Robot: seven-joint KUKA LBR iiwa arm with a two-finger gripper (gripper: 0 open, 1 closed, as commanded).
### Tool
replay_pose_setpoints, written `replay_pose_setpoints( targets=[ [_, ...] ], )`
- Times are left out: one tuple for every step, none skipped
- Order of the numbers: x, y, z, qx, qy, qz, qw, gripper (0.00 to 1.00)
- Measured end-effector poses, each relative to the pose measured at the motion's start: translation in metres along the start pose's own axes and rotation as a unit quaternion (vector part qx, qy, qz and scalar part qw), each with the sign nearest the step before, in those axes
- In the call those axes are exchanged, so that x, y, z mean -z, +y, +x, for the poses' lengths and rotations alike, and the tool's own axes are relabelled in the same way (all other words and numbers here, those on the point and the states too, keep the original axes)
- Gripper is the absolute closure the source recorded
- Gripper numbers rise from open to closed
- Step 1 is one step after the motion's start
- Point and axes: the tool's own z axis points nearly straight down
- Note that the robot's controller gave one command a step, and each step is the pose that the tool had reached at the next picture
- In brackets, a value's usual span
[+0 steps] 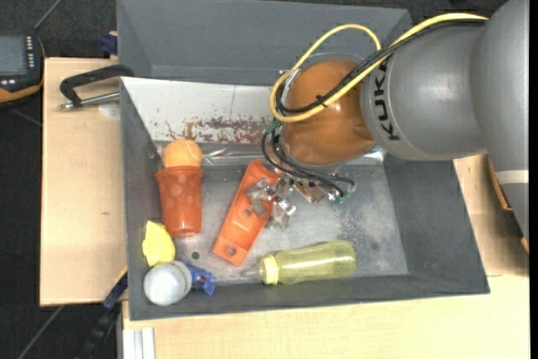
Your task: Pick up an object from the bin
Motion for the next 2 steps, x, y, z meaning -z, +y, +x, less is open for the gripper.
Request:
replay_pose_setpoints(
  targets=[
    [0.0,0.0,0.0,0.0,0.0001,0.0,1.0,1.0],
    [0.028,0.007,-0.012,0.014,-0.0024,0.0,0.9999,1.0]
  ],
)
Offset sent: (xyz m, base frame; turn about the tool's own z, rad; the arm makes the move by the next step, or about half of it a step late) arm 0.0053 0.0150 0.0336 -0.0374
